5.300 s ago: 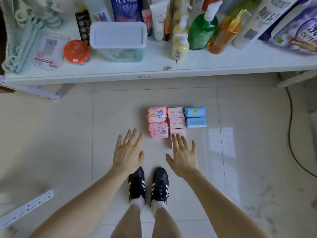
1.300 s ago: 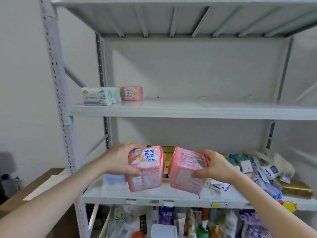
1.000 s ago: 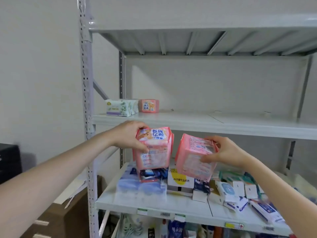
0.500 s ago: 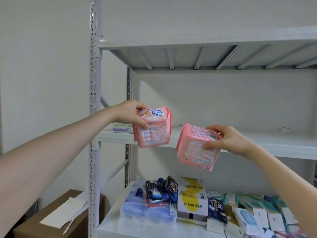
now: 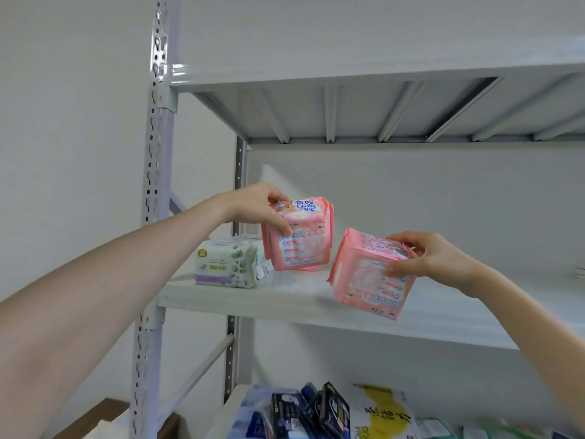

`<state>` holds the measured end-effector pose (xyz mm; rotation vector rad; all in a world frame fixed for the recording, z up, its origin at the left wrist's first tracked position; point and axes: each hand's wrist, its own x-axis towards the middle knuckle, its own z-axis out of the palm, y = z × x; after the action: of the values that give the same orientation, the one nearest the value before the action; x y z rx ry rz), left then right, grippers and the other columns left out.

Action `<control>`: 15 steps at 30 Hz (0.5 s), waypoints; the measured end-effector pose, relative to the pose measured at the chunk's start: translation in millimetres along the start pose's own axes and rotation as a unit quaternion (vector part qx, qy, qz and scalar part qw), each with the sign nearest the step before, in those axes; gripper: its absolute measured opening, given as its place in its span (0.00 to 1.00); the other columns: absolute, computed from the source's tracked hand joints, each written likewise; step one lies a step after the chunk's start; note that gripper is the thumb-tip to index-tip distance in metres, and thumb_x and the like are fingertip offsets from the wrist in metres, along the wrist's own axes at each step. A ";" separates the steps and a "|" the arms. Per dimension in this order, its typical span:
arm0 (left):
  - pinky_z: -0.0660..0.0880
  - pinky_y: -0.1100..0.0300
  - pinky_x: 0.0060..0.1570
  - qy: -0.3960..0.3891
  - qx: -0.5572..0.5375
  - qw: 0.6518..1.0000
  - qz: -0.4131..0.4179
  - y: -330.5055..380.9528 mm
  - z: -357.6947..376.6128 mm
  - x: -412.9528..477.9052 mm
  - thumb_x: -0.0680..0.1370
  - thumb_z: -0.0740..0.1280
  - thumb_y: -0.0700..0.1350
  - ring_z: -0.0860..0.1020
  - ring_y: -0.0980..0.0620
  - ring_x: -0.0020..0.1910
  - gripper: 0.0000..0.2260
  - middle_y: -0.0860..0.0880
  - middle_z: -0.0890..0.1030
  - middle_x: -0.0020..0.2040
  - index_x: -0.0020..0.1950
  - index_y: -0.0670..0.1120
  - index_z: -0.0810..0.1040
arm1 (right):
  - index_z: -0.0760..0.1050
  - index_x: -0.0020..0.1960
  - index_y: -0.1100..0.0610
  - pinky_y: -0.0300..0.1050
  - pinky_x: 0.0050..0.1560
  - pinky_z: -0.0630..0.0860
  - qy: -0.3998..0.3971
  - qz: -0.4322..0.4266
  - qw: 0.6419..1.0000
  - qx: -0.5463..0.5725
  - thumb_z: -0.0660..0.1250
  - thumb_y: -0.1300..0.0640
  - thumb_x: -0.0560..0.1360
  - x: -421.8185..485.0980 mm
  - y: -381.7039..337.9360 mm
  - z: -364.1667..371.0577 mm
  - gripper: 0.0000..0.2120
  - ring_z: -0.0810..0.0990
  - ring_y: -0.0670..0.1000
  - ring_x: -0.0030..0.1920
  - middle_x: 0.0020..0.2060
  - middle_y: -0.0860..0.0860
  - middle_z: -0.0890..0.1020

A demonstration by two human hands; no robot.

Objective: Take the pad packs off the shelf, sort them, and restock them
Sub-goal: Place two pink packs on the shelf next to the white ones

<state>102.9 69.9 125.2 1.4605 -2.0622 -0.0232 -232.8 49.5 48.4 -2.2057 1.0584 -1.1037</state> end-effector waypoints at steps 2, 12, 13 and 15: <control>0.76 0.61 0.52 -0.004 -0.004 1.000 0.006 -17.9 1.6 21.6 0.63 0.80 0.51 0.81 0.56 0.50 0.25 0.54 0.82 0.52 0.58 0.50 0.80 | 0.79 0.54 0.51 0.39 0.42 0.78 0.006 -0.003 1.000 -0.001 0.81 0.53 0.59 21.2 5.4 7.3 0.25 0.84 0.47 0.44 0.44 0.47 0.85; 0.76 0.56 0.57 -0.055 0.017 0.998 0.039 -89.2 23.3 118.7 0.65 0.79 0.50 0.80 0.54 0.52 0.23 0.52 0.82 0.52 0.58 0.48 0.81 | 0.80 0.52 0.48 0.39 0.41 0.80 0.032 0.023 0.999 -0.005 0.80 0.51 0.56 99.8 37.4 38.7 0.24 0.84 0.46 0.43 0.43 0.47 0.86; 0.76 0.56 0.57 -0.063 0.023 0.997 0.037 -94.0 27.7 126.0 0.65 0.79 0.51 0.80 0.54 0.52 0.23 0.53 0.82 0.52 0.58 0.49 0.80 | 0.80 0.51 0.48 0.40 0.42 0.80 0.029 0.029 0.999 -0.007 0.78 0.50 0.56 104.6 39.5 39.6 0.24 0.84 0.47 0.44 0.44 0.48 0.86; 0.75 0.55 0.58 -0.077 0.036 0.996 0.032 -104.3 36.5 139.6 0.65 0.79 0.52 0.80 0.54 0.52 0.23 0.53 0.82 0.53 0.58 0.49 0.80 | 0.80 0.52 0.48 0.42 0.45 0.81 0.018 0.037 0.999 -0.015 0.78 0.50 0.56 114.9 43.6 40.3 0.25 0.84 0.48 0.45 0.45 0.49 0.85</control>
<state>144.9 -103.1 123.6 1.4765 -2.2543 -0.0367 -174.7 -66.0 49.6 -2.1594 1.1693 -1.1066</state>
